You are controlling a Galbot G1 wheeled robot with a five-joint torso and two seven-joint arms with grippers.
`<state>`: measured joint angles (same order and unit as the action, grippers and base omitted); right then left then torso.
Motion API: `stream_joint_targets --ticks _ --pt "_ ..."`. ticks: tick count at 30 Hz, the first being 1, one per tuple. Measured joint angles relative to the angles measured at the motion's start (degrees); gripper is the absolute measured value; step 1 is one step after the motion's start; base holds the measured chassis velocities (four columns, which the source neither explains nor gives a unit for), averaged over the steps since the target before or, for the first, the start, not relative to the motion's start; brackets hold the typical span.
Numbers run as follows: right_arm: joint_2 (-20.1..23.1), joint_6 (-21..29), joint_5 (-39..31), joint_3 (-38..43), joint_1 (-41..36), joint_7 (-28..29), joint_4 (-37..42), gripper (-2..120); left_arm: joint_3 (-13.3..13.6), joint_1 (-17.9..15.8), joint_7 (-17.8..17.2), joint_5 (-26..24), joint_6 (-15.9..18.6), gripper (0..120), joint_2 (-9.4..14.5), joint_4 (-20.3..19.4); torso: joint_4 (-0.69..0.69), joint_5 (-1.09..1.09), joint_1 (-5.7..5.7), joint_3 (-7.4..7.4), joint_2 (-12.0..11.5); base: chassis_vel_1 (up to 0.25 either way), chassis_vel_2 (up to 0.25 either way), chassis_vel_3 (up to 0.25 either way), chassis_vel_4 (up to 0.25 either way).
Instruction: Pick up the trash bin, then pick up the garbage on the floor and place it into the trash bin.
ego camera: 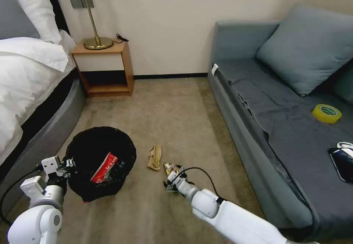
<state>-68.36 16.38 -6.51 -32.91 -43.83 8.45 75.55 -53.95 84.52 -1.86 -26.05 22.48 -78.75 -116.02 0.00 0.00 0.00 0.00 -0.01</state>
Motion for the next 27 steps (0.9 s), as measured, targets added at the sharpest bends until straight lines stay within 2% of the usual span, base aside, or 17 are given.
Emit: stream_joint_targets --ticks 7,14,27 --pt "-3.20 -1.29 4.40 -0.90 0.54 -0.45 -8.26 100 -0.37 0.18 0.30 0.00 -0.33 5 -0.48 0.33 0.00 -0.01 0.00 0.00 0.00 0.000 0.000 0.000 0.000" --pt "-4.54 -2.35 7.38 -0.75 0.19 -0.41 -13.37 100 -1.41 0.49 0.70 -0.17 -0.77 5 -0.54 0.76 0.00 0.00 0.00 0.00 0.00 0.000 0.000 0.000 0.000" --pt "-7.24 -3.48 11.63 1.38 -0.59 2.77 -18.98 100 -1.79 0.63 1.00 -0.30 -1.48 5 -0.38 1.53 0.00 0.02 0.00 -0.01 0.01 0.000 0.000 0.000 0.000"
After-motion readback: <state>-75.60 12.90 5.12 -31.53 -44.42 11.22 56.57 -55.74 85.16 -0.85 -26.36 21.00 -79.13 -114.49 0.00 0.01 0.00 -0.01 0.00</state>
